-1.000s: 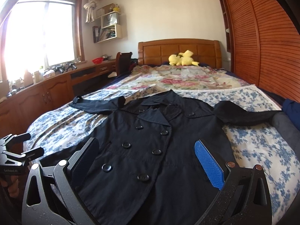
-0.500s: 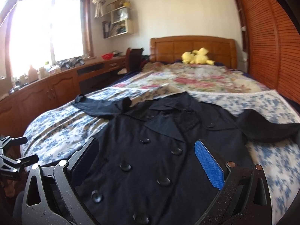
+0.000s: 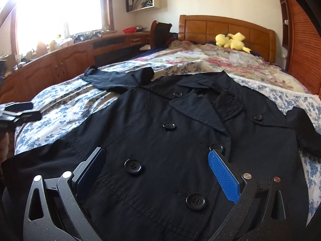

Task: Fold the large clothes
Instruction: 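Move the left tool to the black coat's sleeve cuff and grasp it, then carry the held sleeve with the left tool across the coat body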

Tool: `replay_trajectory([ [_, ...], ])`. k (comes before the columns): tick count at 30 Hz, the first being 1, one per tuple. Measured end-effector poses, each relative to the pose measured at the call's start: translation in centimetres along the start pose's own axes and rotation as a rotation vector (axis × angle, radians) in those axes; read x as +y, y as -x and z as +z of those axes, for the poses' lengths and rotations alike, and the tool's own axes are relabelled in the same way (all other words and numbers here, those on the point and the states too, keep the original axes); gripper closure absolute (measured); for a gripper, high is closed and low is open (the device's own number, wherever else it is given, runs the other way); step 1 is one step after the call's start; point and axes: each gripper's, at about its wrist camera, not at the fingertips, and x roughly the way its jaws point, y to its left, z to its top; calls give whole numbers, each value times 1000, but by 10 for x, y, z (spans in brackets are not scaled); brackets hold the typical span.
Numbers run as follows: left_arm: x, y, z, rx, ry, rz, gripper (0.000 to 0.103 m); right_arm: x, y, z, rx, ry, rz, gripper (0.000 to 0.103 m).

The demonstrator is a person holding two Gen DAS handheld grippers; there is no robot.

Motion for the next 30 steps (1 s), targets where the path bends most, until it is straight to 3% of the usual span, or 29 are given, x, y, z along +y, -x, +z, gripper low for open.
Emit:
replay_trajectory([
  [12, 15, -81, 61, 56, -45, -38, 4, -5, -4, -2, 12, -18, 8, 0],
  [14, 20, -99, 72, 69, -24, -54, 8, -6, -4, -2, 9, -20, 8, 0],
  [18, 29, -130, 87, 89, 15, -59, 28, -5, -5, -2, 12, -13, 3, 0],
  [30, 78, -201, 119, 135, 223, -62, 42, -4, -7, -2, 20, -8, 0, 0],
])
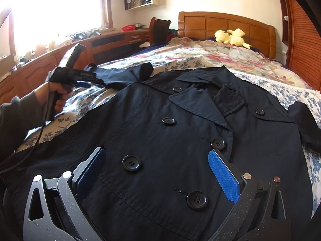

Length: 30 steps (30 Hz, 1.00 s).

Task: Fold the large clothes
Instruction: 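Carry the held sleeve with the left tool across the coat body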

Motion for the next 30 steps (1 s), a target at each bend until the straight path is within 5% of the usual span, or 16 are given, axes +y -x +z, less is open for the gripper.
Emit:
replay_trajectory([
  [3, 9, -11, 9, 12, 56, -5, 51, -1, 0, 0, 1, -7, 7, 0],
  [5, 14, -14, 13, 8, 97, -8, 66, -1, 0, 0, 0, -10, 9, 0],
  [7, 15, -17, 17, 14, 112, -14, 96, -1, 1, 0, 0, -11, 11, 0],
  [9, 11, -17, 20, 20, 102, -11, 102, 0, 1, 0, -1, -10, 10, 0],
  [13, -18, 5, 23, -9, -13, 26, 103, 0, 1, -1, -2, -12, 12, 0],
  [23, -115, 99, -18, -55, -270, -93, 103, -1, 3, 0, -12, -26, 11, 0],
  [30, -118, 115, -59, -55, -348, -23, 93, -3, 4, 0, -15, -29, 10, 0],
])
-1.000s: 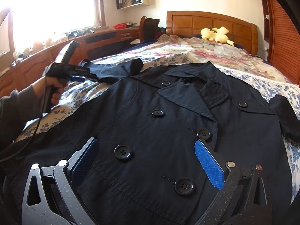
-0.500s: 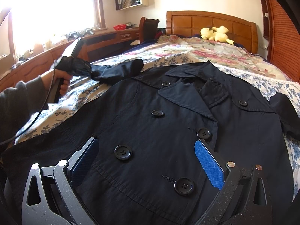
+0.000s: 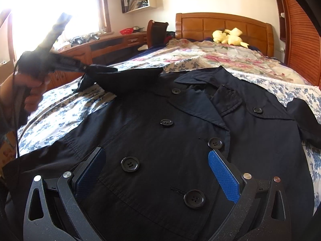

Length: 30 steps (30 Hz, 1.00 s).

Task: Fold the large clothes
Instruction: 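Carry the held sleeve with the left tool across the coat body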

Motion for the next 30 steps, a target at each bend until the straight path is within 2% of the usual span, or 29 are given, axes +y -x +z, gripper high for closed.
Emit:
replay_trajectory([
  [3, 9, 4, -24, 21, 16, -9, 86, -1, 0, 1, -2, -3, 0, 0],
  [8, 36, 16, -55, 15, 58, 31, 74, -1, 0, 0, -3, 1, -2, 0],
  [15, 79, 9, -57, 23, 142, 57, 50, 0, -1, 0, -2, 7, -8, 0],
  [21, 106, -10, -41, 26, 224, 58, 49, 0, -1, -1, 0, 8, -8, 0],
  [25, 125, -28, -29, 29, 312, 49, 49, 0, -1, -1, -3, 6, -7, 0],
  [30, 142, -60, -24, 78, 424, 28, 48, 0, -1, -1, -2, 7, -7, 0],
])
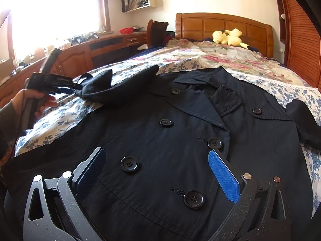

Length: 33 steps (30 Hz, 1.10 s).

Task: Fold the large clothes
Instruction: 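Carry the held sleeve with the left tool across the coat body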

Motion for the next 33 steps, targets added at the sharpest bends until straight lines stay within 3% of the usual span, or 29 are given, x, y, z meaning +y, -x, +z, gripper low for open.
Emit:
replay_trajectory([
  [4, 1, -17, 3, 26, 42, -12, 48, 1, 0, 0, 0, 0, 0, 0],
  [12, -9, -42, 8, 29, 19, 84, 51, 1, 0, 0, -3, 3, -1, 0],
  [14, -11, -45, 10, 30, -8, 126, 69, 2, -1, 0, -3, 6, -3, 0],
  [16, -11, -45, 11, 40, -17, 119, 91, 2, -1, 0, -4, 11, -8, 0],
  [18, -14, -40, 14, 45, -24, 120, 100, 4, 0, 1, -5, 18, -14, 0],
  [24, -54, 18, 20, -73, -113, 125, 102, 9, 11, 4, 21, 60, -60, 0],
  [33, -164, 108, -3, -245, -359, 52, 102, -9, 68, 1, -15, 56, -129, 0],
])
